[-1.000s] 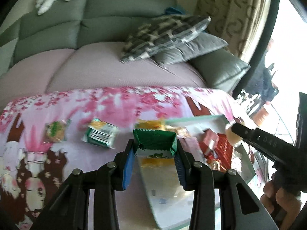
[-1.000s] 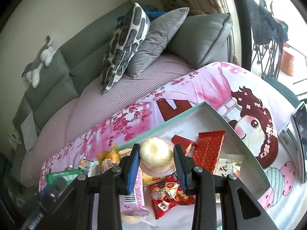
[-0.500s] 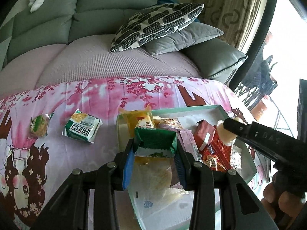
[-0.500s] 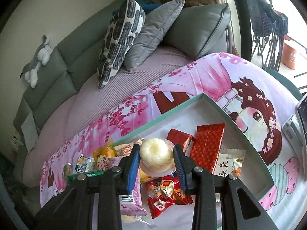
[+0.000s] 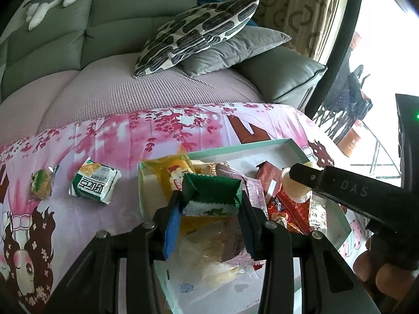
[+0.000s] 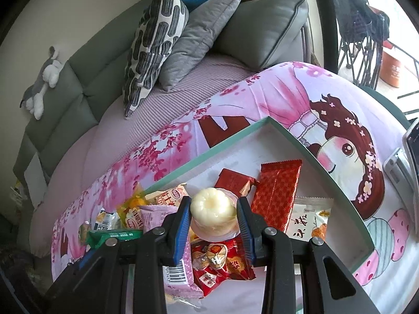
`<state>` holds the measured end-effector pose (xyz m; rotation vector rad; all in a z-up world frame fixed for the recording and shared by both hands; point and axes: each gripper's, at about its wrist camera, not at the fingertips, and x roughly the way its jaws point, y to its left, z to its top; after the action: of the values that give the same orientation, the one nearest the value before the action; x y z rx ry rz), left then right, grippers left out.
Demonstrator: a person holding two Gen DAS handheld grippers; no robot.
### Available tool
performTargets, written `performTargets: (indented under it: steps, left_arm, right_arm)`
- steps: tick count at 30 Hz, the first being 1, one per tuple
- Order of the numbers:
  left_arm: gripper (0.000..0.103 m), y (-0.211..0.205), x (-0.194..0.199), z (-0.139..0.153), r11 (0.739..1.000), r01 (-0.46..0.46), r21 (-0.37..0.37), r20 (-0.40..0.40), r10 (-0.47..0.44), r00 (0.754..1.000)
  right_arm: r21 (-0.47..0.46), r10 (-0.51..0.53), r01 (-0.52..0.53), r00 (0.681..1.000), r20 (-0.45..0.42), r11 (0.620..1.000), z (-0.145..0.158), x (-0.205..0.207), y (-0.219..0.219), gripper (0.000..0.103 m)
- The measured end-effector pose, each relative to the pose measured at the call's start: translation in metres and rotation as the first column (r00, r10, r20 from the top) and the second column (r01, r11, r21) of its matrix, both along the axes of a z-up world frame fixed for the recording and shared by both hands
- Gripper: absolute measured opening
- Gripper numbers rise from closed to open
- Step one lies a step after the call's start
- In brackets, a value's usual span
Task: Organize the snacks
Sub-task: 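Open both tools to release the green packet and white bun in the tray, then move both tools back over the last two snacks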
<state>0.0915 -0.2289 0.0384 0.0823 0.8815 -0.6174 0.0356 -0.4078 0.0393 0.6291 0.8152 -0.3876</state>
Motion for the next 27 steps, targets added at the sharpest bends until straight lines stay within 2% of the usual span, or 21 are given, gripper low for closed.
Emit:
performTargets:
  steps: [3, 9, 13, 16, 18, 20, 24, 27]
  left_arm:
    - [0.044, -0.005, -0.001, -0.001, 1.000, 0.014, -0.001, -0.007, -0.014, 1.000]
    - [0.055, -0.015, -0.007, -0.004, 0.999, 0.052, 0.006, -0.018, -0.052, 0.998]
    - [0.059, -0.018, -0.008, -0.005, 0.998, 0.058, 0.020, -0.024, -0.058, 0.998]
    - [0.069, -0.017, -0.008, -0.004, 0.998, 0.062, 0.012, -0.044, -0.061, 0.997]
    - [0.072, -0.015, -0.008, -0.002, 0.998, 0.061, 0.006, -0.048, -0.061, 0.997]
    - [0.073, -0.012, -0.007, 0.000, 0.999, 0.050, 0.016, -0.049, -0.049, 0.998]
    - [0.073, -0.001, 0.000, 0.003, 1.000, -0.009, 0.025, -0.078, 0.011, 0.997]
    - [0.073, 0.013, 0.004, 0.011, 0.999, -0.047, -0.009, -0.094, 0.046, 0.995]
  right_arm:
    - [0.005, -0.006, 0.006, 1.000, -0.013, 1.000, -0.003, 0.000, -0.002, 0.038]
    - [-0.006, -0.016, 0.016, 0.999, -0.028, 1.000, -0.004, 0.000, -0.003, 0.039]
    - [-0.014, -0.018, 0.017, 0.999, -0.032, 1.000, -0.003, 0.000, -0.003, 0.039]
    - [-0.015, -0.018, 0.018, 0.999, -0.044, 1.000, -0.004, 0.001, -0.003, 0.039]
    - [-0.022, -0.019, 0.018, 0.998, -0.054, 1.000, -0.004, 0.002, -0.002, 0.043]
    - [-0.035, -0.022, 0.020, 0.998, -0.065, 0.999, -0.004, 0.003, -0.001, 0.059]
    - [-0.051, -0.017, 0.014, 0.997, -0.074, 0.999, -0.003, 0.003, 0.000, 0.062]
    - [-0.057, -0.007, 0.003, 0.997, -0.078, 0.998, -0.002, 0.005, 0.003, 0.062]
